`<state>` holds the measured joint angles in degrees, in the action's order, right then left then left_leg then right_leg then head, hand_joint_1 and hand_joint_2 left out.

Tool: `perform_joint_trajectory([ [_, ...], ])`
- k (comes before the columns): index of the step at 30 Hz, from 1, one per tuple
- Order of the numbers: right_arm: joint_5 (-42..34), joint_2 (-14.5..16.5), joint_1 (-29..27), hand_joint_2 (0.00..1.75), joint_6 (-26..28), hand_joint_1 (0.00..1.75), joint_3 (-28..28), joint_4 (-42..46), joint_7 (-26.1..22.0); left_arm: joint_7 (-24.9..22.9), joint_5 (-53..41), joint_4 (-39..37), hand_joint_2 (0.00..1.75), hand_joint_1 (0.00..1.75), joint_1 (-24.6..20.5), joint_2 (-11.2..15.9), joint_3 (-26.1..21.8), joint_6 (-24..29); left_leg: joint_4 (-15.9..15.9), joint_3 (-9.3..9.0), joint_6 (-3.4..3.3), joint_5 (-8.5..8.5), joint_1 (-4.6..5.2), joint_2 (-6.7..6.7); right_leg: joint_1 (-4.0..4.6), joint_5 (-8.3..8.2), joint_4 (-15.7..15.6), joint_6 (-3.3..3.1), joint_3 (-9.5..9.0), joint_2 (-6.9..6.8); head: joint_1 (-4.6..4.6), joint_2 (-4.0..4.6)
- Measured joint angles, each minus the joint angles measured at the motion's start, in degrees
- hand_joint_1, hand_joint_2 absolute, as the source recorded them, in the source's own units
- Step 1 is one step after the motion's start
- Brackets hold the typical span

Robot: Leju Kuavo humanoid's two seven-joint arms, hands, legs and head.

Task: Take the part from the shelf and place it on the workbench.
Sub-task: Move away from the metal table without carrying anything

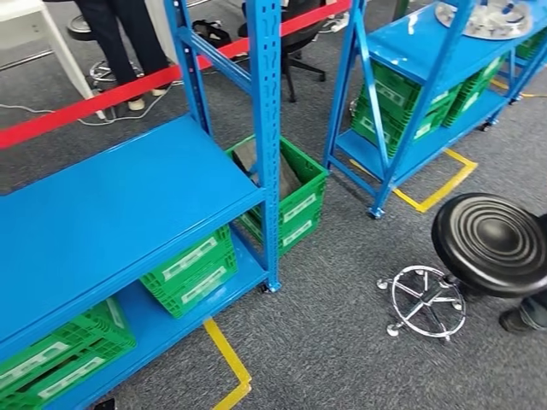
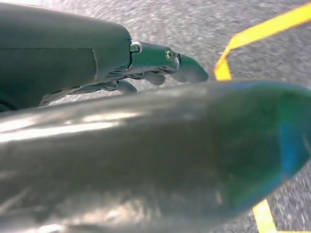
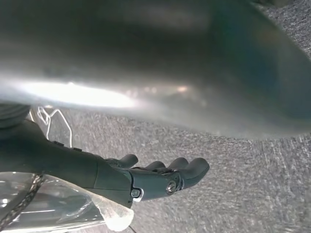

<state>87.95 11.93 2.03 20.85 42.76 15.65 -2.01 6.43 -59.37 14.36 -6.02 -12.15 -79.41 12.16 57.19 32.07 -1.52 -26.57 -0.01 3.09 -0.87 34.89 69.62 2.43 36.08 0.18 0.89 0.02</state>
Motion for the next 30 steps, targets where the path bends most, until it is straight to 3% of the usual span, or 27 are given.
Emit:
perform_joint_trajectory([
  [2, 0.2, 0.0, 0.0, 0.00, -0.1, 0.00, 0.2, 0.0, 0.0, -0.3, 0.0, 0.0, 0.00, 0.00, 0.0, 0.0, 0.0, 0.3, 0.4, 0.09, 0.53, -0.20, -0.11, 1.52, -0.41, -3.84, -7.6, 0.13, -3.02, 2.18, -0.17, 0.00],
  [4, 0.4, 0.0, 0.0, 0.00, -0.2, 0.00, 0.3, 0.0, 0.0, -0.5, -0.1, 0.0, 0.00, 0.00, 0.0, 0.0, 0.1, 0.4, 0.7, 0.55, 1.28, -0.21, -0.16, 2.78, -0.59, -4.72, -11.3, -0.26, -4.84, 4.03, -0.34, 0.00],
  [6, 0.6, 0.0, 0.0, 0.00, -0.3, 0.00, 0.3, 0.0, -0.1, -0.5, -0.3, 0.0, 0.00, 0.00, 0.1, 0.1, 0.1, 0.5, 0.7, 0.97, 2.02, 0.08, -0.36, 3.98, -0.44, -4.72, -11.5, -1.12, -5.15, 3.41, -0.37, 0.00],
  [7, 0.6, 0.1, 0.0, 0.00, -0.4, 0.00, 0.4, 0.0, -0.1, -0.6, -0.4, 0.0, 0.00, 0.00, 0.3, 0.1, 0.1, 0.6, 0.9, 1.13, 2.34, -0.01, -0.40, 3.82, -0.44, -4.86, -11.6, -1.51, -5.22, 2.77, -0.35, 0.00],
  [9, 0.8, 0.1, 0.0, 0.00, -0.4, 0.00, 0.4, 0.0, -0.1, -0.6, -0.5, 0.1, 0.00, 0.00, 0.3, 0.2, 0.1, 0.7, 3.7, 2.41, 2.85, -1.84, -0.30, 1.47, -0.55, -5.05, -12.0, -2.27, -5.40, 1.35, 0.01, 0.00],
  [11, 1.0, 0.1, -0.1, 0.00, -0.3, 0.00, 0.6, 0.0, -0.2, -0.6, -0.6, 0.1, 0.00, 0.00, 0.2, 0.1, 0.2, 0.8, 10.8, 5.59, 3.22, -5.54, -0.31, -1.54, -0.37, -4.93, -12.1, -2.74, -5.49, -0.33, 0.33, 0.00],
  [13, 1.1, 0.1, -0.1, 0.00, -0.3, 0.00, 0.8, 0.0, -0.2, -0.6, -0.7, 0.1, 0.00, 0.00, 0.2, 0.1, 0.3, 0.8, 16.9, 8.28, 3.42, -7.61, -0.44, -2.48, -0.22, -4.76, -12.0, -2.90, -5.54, -2.06, 0.32, 0.00],
  [14, 1.1, 0.1, -0.1, 0.00, -0.3, 0.00, 1.0, 0.0, -0.2, -0.6, -0.7, 0.1, 0.00, 0.00, 0.2, 0.1, 0.3, 0.8, 17.0, 8.23, 3.42, -7.02, -0.47, -2.65, -0.19, -4.66, -12.0, -2.92, -5.63, -2.81, 0.33, 0.00],
  [16, 1.1, 0.2, 0.0, 0.00, -0.4, 0.00, 1.2, 0.0, -0.2, -0.6, -0.7, 0.1, 0.00, 0.00, 0.4, 0.1, 0.3, 0.8, 11.0, 5.04, 3.11, -3.36, -0.41, -3.63, -0.16, -4.40, -12.0, -2.79, -6.04, -4.15, 0.35, 0.00],
  [17, 1.2, 0.2, 0.0, 0.00, -0.4, 0.00, 1.2, 0.0, -0.2, -0.6, -0.7, 0.1, 0.00, 0.00, 0.4, 0.1, 0.3, 0.8, 6.9, 2.91, 2.83, -1.80, -0.18, -4.96, -0.06, -4.21, -12.0, -2.62, -6.28, -4.75, 0.34, 0.00],
  [19, 1.2, 0.2, 0.0, 0.00, -0.4, 0.00, 1.3, 0.0, -0.2, -0.5, -0.7, 0.1, 0.00, 0.00, 0.1, 0.2, 0.4, 0.8, 1.7, 0.38, 2.16, -0.46, 0.33, -6.99, 0.22, -3.83, -12.0, -2.08, -6.59, -5.92, 0.31, 0.00],
  [20, 1.2, 0.2, 0.1, 0.00, -0.4, 0.00, 1.3, 0.0, -0.2, -0.5, -0.7, 0.1, 0.00, 0.00, 0.1, 0.2, 0.4, 0.8, 1.1, 0.24, 1.90, -0.65, 0.55, -7.23, 0.34, -3.72, -12.1, -1.77, -6.72, -6.51, 0.32, 0.00],
  [22, 1.2, 0.3, 0.4, 0.00, -0.4, 0.00, 1.4, 0.0, -0.2, -0.5, -0.7, 0.1, 0.00, 0.00, 0.2, 0.1, 0.4, 0.7, 0.7, 0.33, 1.30, -0.48, 0.47, -6.04, 0.32, -3.46, -12.2, -1.09, -7.01, -6.99, 0.34, 0.00],
  [24, 1.3, 0.3, 0.7, 0.00, -0.3, 0.00, 1.6, 0.0, -0.4, -0.4, -0.7, 0.1, 0.00, 0.00, 0.3, 0.1, 0.4, 0.6, 0.2, 0.17, 0.56, -0.15, 0.10, -4.86, 0.13, -1.87, -10.2, -0.53, -6.20, -4.36, 0.25, 0.00],
  [26, 1.4, 0.3, 0.6, 0.00, -0.3, 0.00, 1.9, 0.0, -0.7, -0.2, -0.7, 0.1, 0.00, 0.00, 0.0, 0.0, 0.4, 0.4, 0.1, 0.19, 0.08, 0.03, -0.10, -3.53, -0.02, 1.60, -3.6, -0.30, -2.94, -1.19, 0.06, 0.00],
  [28, 1.6, 0.3, 0.4, 0.00, -0.3, 0.00, 2.3, 0.0, -0.8, -0.2, -0.7, 0.1, 0.00, 0.00, -0.1, -0.1, 0.5, 0.3, 0.1, 0.25, -0.03, 0.06, -0.08, -1.95, -0.01, 3.79, 3.3, -0.23, 0.76, -0.39, -0.01, 0.00],
  [29, 1.7, 0.3, 0.4, 0.00, -0.3, 0.00, 2.4, 0.0, -0.8, -0.2, -0.7, 0.1, 0.00, 0.00, 0.0, -0.1, 0.5, 0.3, 0.1, 0.22, -0.02, 0.06, -0.07, -1.12, -0.01, 3.21, 4.1, -0.25, 1.52, -0.29, -0.03, 0.00],
  [30, 1.8, 0.3, 0.4, 0.00, -0.3, 0.00, 2.6, 0.0, -0.8, -0.2, -0.7, 0.1, 0.00, 0.00, 0.0, -0.1, 0.5, 0.3, 0.1, 0.14, 0.01, 0.04, -0.09, -0.28, -0.02, 1.47, 2.4, -0.31, 1.09, -0.14, -0.02, 0.00],
])
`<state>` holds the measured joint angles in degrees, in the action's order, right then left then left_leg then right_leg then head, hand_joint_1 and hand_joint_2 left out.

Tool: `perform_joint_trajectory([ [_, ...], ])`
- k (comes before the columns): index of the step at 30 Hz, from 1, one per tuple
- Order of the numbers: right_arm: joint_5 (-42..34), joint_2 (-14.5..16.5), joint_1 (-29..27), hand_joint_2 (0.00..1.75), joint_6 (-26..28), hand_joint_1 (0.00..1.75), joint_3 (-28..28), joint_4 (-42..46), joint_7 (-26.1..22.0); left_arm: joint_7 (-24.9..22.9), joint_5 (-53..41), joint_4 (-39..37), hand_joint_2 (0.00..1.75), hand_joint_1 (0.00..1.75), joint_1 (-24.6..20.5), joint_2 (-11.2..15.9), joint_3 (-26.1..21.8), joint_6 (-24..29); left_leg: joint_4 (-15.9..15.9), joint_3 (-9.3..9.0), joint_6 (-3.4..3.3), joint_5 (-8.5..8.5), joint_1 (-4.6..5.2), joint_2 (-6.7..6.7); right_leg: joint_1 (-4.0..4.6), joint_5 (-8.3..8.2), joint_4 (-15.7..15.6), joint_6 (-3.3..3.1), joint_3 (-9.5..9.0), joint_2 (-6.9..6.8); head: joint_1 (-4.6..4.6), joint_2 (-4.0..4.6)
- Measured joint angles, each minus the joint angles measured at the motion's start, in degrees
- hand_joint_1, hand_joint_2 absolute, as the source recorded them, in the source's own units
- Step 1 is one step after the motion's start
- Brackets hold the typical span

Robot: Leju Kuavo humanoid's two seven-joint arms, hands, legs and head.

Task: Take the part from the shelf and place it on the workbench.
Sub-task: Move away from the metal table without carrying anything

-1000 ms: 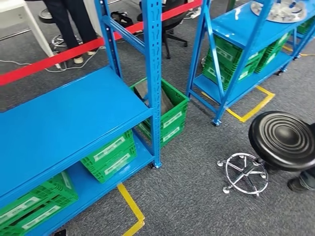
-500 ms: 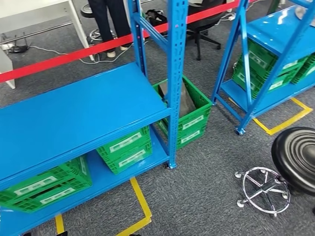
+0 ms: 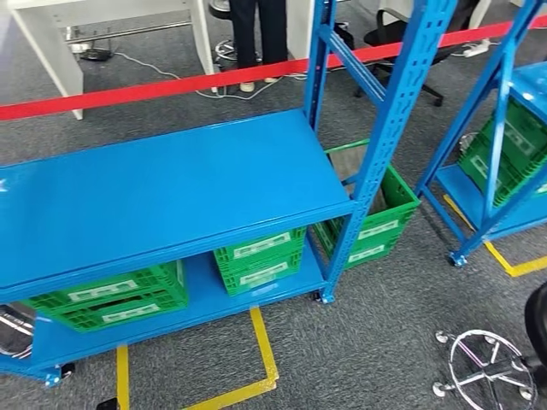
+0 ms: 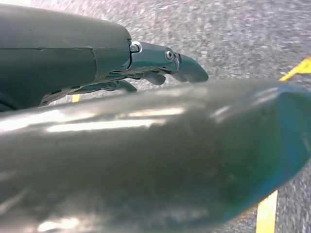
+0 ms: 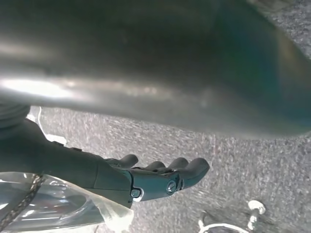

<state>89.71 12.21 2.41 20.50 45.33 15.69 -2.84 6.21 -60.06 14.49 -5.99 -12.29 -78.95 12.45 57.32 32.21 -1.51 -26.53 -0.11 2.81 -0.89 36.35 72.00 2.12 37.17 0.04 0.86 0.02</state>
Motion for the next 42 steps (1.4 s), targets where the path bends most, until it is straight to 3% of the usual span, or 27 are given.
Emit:
perform_joint_trajectory([
  [2, 0.1, 0.0, 0.0, 0.00, 0.0, 0.00, 0.3, 0.1, -0.1, 0.0, 0.0, 0.0, 0.00, 0.00, 0.0, -0.1, 0.0, 0.0, 0.1, -0.14, 0.25, -0.08, -0.05, 1.62, -0.15, -4.50, -7.6, -0.24, -3.04, 1.68, -0.05, 0.00],
  [3, 0.2, 0.0, 0.0, 0.00, 0.0, 0.00, 0.4, 0.1, -0.1, 0.0, 0.1, 0.0, 0.00, 0.00, 0.0, -0.1, 0.0, 0.0, 0.2, -0.07, 0.50, -0.15, -0.03, 2.39, -0.28, -5.86, -11.1, -0.38, -4.62, 2.81, -0.03, 0.00],
  [5, 0.3, 0.0, 0.1, 0.00, 0.0, 0.00, 0.5, 0.1, -0.2, 0.0, 0.1, 0.0, 0.00, 0.00, -0.1, -0.1, 0.0, 0.0, 0.4, 0.28, 1.24, -0.08, -0.11, 3.62, -0.29, -6.39, -13.9, -0.78, -6.15, 4.15, 0.01, 0.00],
  [7, 0.3, 0.0, 0.2, 0.00, -0.1, 0.00, 0.5, 0.1, -0.2, 0.0, 0.1, 0.0, 0.00, 0.00, 0.1, -0.1, 0.0, 0.0, 0.4, 0.56, 1.99, 0.06, -0.35, 4.45, -0.17, -6.54, -14.2, -1.36, -6.46, 3.12, 0.02, 0.00],
  [9, 0.3, 0.0, 0.3, 0.00, -0.1, 0.00, 0.6, 0.2, -0.2, 0.0, 0.1, 0.0, 0.00, 0.00, 0.2, -0.1, 0.0, 0.1, 2.1, 1.35, 2.64, -1.11, -0.28, 2.32, -0.26, -6.68, -14.6, -2.04, -6.77, 1.77, 0.26, 0.00],
  [11, 0.3, 0.0, 0.2, 0.00, -0.1, 0.00, 0.6, 0.3, -0.2, 0.0, 0.1, 0.0, 0.00, 0.00, 0.0, -0.1, 0.0, 0.1, 8.2, 4.19, 3.17, -4.29, -0.20, -1.03, -0.24, -6.55, -14.8, -2.59, -7.04, 0.11, 0.55, 0.00],
  [13, 0.3, 0.0, 0.1, 0.00, -0.1, 0.00, 0.7, 0.3, -0.2, 0.0, 0.1, 0.0, 0.00, 0.00, -0.1, -0.1, 0.0, 0.1, 15.4, 7.63, 3.49, -6.96, -0.40, -2.15, -0.11, -6.29, -14.8, -2.84, -7.20, -1.63, 0.60, 0.00],
  [14, 0.3, 0.0, 0.1, 0.00, -0.1, 0.00, 0.7, 0.3, -0.3, 0.0, 0.1, 0.0, 0.00, 0.00, 0.0, -0.1, 0.0, 0.1, 16.8, 8.30, 3.55, -6.94, -0.47, -2.32, -0.07, -6.16, -14.8, -2.87, -7.31, -2.41, 0.61, 0.00],
  [15, 0.3, 0.0, 0.2, 0.00, -0.1, 0.00, 0.8, 0.3, -0.3, 0.0, 0.1, 0.0, 0.00, 0.00, 0.1, -0.1, 0.0, 0.1, 15.9, 7.81, 3.51, -5.77, -0.49, -2.49, -0.05, -6.02, -14.8, -2.84, -7.49, -3.11, 0.62, 0.00],
  [16, 0.3, 0.0, 0.2, 0.00, -0.1, 0.00, 0.9, 0.3, -0.3, 0.0, 0.1, 0.0, 0.00, 0.00, 0.1, -0.1, 0.0, 0.2, 12.9, 6.31, 3.34, -3.82, -0.45, -2.90, -0.02, -5.85, -14.8, -2.77, -7.76, -3.78, 0.63, 0.00],
  [18, 0.3, 0.0, 0.2, 0.00, -0.2, 0.00, 1.1, 0.3, -0.4, 0.0, 0.1, 0.0, 0.00, 0.00, 0.0, 0.0, 0.0, 0.3, 4.9, 2.36, 2.57, -0.53, 0.06, -5.50, 0.20, -5.37, -14.7, -2.44, -8.25, -5.05, 0.65, 0.00],
  [20, 0.3, 0.0, 0.3, 0.00, -0.2, 0.00, 1.2, 0.3, -0.5, 0.0, 0.1, 0.1, 0.00, 0.00, -0.2, 0.0, 0.0, 0.3, 1.0, 0.54, 1.76, 0.15, 0.64, -7.37, 0.50, -4.90, -14.8, -1.86, -8.48, -6.32, 0.63, 0.00],
  [22, 0.2, 0.0, 0.5, 0.00, -0.3, 0.00, 1.4, 0.4, -0.6, 0.1, 0.1, 0.1, 0.00, 0.00, -0.2, 0.0, 0.0, 0.4, 0.7, 0.65, 1.19, 0.02, 0.72, -6.48, 0.65, -4.66, -15.0, -1.26, -8.91, -7.53, 0.59, 0.00],
  [23, 0.2, 0.0, 0.7, 0.00, -0.5, 0.00, 1.6, 0.4, -0.8, 0.1, 0.1, 0.1, 0.00, 0.00, 0.0, 0.0, 0.0, 0.5, 0.4, 0.59, 0.88, 0.15, 0.58, -5.89, 0.59, -4.35, -14.8, -0.96, -9.00, -7.03, 0.53, 0.00],
  [25, 0.0, 0.0, 0.8, 0.00, -0.9, 0.00, 2.0, 0.4, -1.1, 0.2, 0.1, 0.1, 0.00, 0.00, 0.0, 0.0, 0.1, 0.7, -0.1, 0.39, 0.16, 0.48, 0.21, -4.86, 0.34, -2.29, -11.6, -0.48, -7.56, -3.79, 0.25, 0.00],
  [26, 0.0, 0.0, 0.7, 0.00, -1.1, 0.00, 2.2, 0.4, -1.1, 0.2, 0.1, 0.1, 0.00, 0.00, -0.1, 0.0, 0.1, 0.8, -0.1, 0.40, -0.09, 0.54, 0.11, -4.39, 0.17, -0.58, -8.2, -0.32, -5.76, -1.79, 0.09, 0.00],
  [27, 0.0, 0.0, 0.6, 0.00, -1.3, 0.00, 2.4, 0.4, -1.2, 0.2, 0.1, 0.1, 0.00, 0.00, -0.2, 0.0, 0.2, 0.8, -0.1, 0.44, -0.26, 0.52, 0.08, -3.90, 0.10, 1.14, -4.1, -0.20, -3.58, -0.65, -0.02, 0.00],
  [28, 0.0, 0.0, 0.5, 0.00, -1.4, 0.00, 2.6, 0.4, -1.2, 0.2, 0.1, 0.1, 0.00, 0.00, -0.2, 0.0, 0.2, 0.8, -0.1, 0.44, -0.31, 0.48, 0.07, -3.44, 0.07, 2.25, -0.6, -0.08, -1.50, -0.25, -0.05, 0.00],
  [29, -0.1, 0.0, 0.4, 0.00, -1.6, 0.00, 2.8, 0.4, -1.2, 0.2, 0.1, 0.1, 0.00, 0.00, -0.2, 0.0, 0.3, 0.8, -0.1, 0.39, -0.31, 0.43, 0.07, -3.02, 0.07, 2.25, 1.3, 0.01, -0.09, -0.14, -0.04, 0.00],
  [30, -0.2, 0.0, 0.3, 0.00, -1.8, 0.00, 3.0, 0.4, -1.2, 0.1, 0.0, 0.1, 0.44, 0.00, -0.2, 0.0, 0.4, 0.8, -0.1, 0.29, -0.26, 0.36, 0.04, -2.66, 0.04, 1.04, 1.0, 0.08, 0.32, -0.12, -0.06, 0.00],
  [31, -0.2, 0.0, 0.4, 0.00, -2.0, 0.00, 3.2, 0.4, -1.2, 0.0, 0.0, 0.1, 0.87, 0.00, -0.2, 0.0, 0.5, 0.9, 0.0, 0.15, -0.12, 0.25, -0.01, -2.35, -0.03, -1.19, -1.5, 0.11, -0.38, -0.12, -0.06, 0.00],
  [33, -0.4, 0.0, 0.5, 0.00, -2.6, 0.00, 3.6, 0.4, -0.9, -0.2, -0.1, 0.1, 1.75, 0.00, -0.2, 0.0, 0.7, 1.0, 0.2, -0.03, 0.41, -0.10, 0.00, -1.89, -0.17, -5.55, -9.2, 0.06, -3.30, -0.01, -0.17, 0.00],
  [35, -0.5, 0.0, 0.6, 0.87, -3.2, 0.00, 4.0, 0.4, -0.2, -0.4, -0.2, 0.1, 1.75, 0.00, -0.2, 0.1, 0.9, 1.2, 0.7, 0.11, 0.86, -0.43, 0.19, -1.66, -0.23, -7.07, -13.4, -0.40, -5.18, 0.20, -0.18, 0.00],
  [37, -0.7, 0.0, 0.6, 1.75, -3.8, 0.00, 4.4, 0.4, 0.1, -0.6, -0.2, 0.1, 1.75, 0.00, -0.2, 0.2, 1.0, 1.4, 0.9, 0.26, 0.40, -0.44, 0.31, -1.59, -0.22, -7.11, -13.8, -0.82, -5.49, 0.32, -0.11, 0.00],
  [40, -1.8, 0.0, 0.5, 1.75, -4.5, 0.00, 5.0, 0.4, -0.1, -0.7, -0.5, 0.2, 1.75, 0.00, -0.1, 0.4, 1.7, 1.8, 0.6, 0.07, -0.30, -0.30, 0.30, -1.61, -0.08, -7.07, -13.9, -1.01, -5.53, 0.37, -0.13, 0.00],
  [42, -3.5, 0.0, 0.5, 0.87, -4.7, 0.00, 4.7, 0.4, -0.3, -0.7, 0.0, 0.2, 0.87, 0.00, 0.1, 0.7, 3.6, 1.9, 0.4, -0.06, -0.30, -0.27, 0.26, -1.61, 0.04, -6.96, -13.9, -1.33, -5.58, 0.37, -0.13, 0.00],
])
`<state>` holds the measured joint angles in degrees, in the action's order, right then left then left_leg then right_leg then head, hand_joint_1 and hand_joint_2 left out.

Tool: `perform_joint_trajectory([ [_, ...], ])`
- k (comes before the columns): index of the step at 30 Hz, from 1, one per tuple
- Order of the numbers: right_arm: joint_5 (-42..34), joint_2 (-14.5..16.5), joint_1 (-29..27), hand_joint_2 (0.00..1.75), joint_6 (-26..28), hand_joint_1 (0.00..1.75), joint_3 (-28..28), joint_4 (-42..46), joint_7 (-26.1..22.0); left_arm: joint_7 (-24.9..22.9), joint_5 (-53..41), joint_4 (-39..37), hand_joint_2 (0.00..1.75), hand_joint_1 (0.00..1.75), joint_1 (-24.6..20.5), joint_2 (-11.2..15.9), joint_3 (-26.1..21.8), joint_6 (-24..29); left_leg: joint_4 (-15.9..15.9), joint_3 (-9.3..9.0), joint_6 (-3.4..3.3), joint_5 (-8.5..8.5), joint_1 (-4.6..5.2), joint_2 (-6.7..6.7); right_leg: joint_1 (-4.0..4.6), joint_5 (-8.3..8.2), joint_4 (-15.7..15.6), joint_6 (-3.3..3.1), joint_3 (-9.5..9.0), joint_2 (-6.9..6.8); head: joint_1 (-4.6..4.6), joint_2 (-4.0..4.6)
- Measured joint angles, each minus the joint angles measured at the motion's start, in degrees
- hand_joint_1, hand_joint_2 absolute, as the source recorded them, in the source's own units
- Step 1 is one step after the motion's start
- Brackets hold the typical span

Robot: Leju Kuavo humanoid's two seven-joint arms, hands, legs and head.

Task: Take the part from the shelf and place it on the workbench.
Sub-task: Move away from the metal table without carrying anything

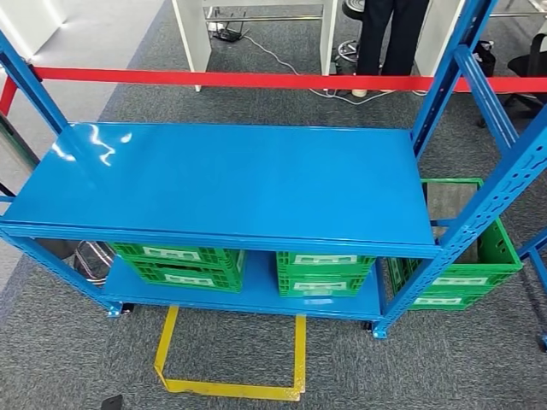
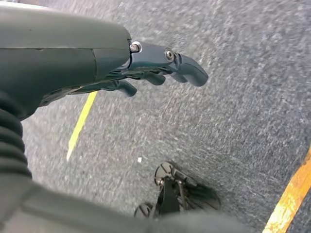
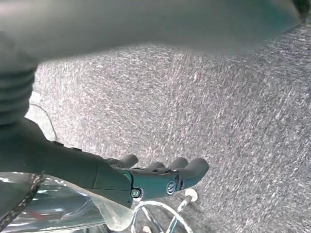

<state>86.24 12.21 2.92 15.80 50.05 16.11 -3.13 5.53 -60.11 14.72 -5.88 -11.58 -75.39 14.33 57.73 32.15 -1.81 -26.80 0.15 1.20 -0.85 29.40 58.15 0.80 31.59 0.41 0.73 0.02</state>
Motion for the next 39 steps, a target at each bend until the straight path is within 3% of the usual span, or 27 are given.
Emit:
perform_joint_trajectory([
  [2, -2.3, -0.1, -0.1, 0.00, -0.4, 0.00, -0.6, 0.0, 0.0, 0.0, 1.3, 0.2, 0.00, 0.00, 0.4, 0.3, 2.1, -0.1, -0.1, -0.07, 0.19, 0.04, -0.06, 0.00, 0.10, 0.06, 0.0, -0.20, -0.02, -0.01, -0.01, 0.00],
  [6, -7.8, -0.7, -0.5, 0.00, -1.3, 0.00, -2.6, 0.1, 0.1, -0.3, 5.0, 0.5, 0.00, 0.00, 1.3, 1.1, 6.5, -0.9, -0.4, -0.12, 1.76, 0.03, -0.27, 0.00, 0.23, 0.18, 0.1, -0.40, -0.01, -0.03, -0.02, 0.00],
  [8, -10.5, -1.1, -0.9, 0.00, -1.8, 0.00, -3.9, 0.2, 0.1, -0.4, 6.9, 0.7, 0.00, 0.00, 1.7, 1.4, 8.8, -1.4, -0.4, -0.13, 2.13, -0.03, -0.31, 0.00, 0.26, 0.20, 0.1, -0.44, -0.04, -0.04, -0.03, 0.00],
  [39, -53.2, -6.7, -6.5, 0.00, -9.5, 0.00, -28.6, 3.2, 1.7, -3.0, 36.9, 4.0, 0.00, 0.00, 8.7, 6.9, 45.2, -8.5, -0.3, -0.14, 2.13, -0.20, -0.05, -0.01, -0.01, 0.19, -0.1, -0.39, -0.23, -0.07, -0.04, 0.00],
])
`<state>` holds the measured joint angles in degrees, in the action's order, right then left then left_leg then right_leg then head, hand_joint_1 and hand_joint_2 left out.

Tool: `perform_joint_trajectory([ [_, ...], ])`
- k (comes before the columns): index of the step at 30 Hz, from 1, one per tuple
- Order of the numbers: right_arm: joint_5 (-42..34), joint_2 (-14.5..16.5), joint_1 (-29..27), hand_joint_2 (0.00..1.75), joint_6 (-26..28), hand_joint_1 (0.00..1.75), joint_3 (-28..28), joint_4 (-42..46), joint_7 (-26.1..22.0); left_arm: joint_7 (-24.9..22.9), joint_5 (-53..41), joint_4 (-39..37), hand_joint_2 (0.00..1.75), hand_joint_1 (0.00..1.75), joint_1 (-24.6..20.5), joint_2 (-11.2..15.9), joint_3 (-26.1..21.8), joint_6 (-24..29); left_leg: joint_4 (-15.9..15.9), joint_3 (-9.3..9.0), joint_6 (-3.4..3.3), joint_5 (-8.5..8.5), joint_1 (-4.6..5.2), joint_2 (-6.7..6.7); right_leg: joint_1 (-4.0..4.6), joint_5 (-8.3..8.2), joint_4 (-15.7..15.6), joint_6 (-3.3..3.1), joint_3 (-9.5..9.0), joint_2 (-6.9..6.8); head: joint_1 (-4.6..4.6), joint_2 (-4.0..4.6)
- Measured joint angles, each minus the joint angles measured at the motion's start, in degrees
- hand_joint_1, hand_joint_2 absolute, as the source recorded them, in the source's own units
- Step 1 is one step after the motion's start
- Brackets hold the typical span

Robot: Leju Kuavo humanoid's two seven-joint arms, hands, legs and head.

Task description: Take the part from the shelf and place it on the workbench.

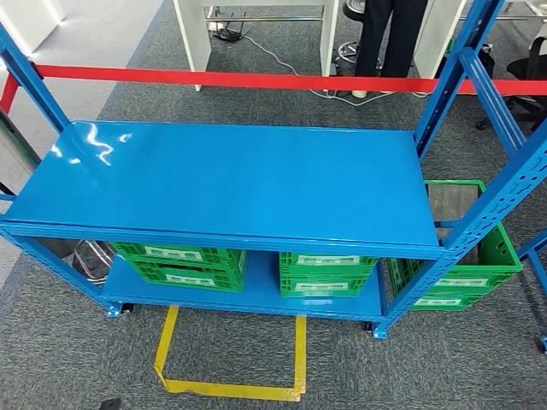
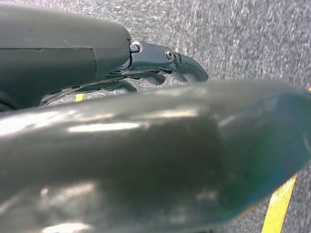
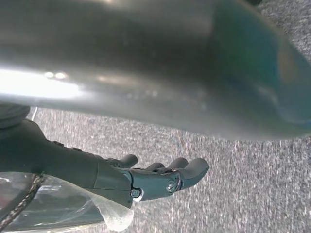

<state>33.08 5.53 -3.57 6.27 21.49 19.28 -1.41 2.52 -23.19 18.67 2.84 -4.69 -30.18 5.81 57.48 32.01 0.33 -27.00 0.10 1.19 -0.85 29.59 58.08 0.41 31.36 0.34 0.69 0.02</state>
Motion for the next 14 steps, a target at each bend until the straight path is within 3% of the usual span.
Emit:
perform_joint_trajectory([
  [14, -18.2, -2.4, -2.5, 0.00, -3.3, 0.00, -10.8, 1.3, 0.8, -1.3, 12.7, 1.3, 0.00, 0.00, 2.9, 2.3, 15.4, -3.0, 0.0, 0.00, -0.01, -0.01, 0.00, 0.00, 0.00, 0.00, 0.0, 0.00, -0.01, 0.00, 0.00, 0.00],
])
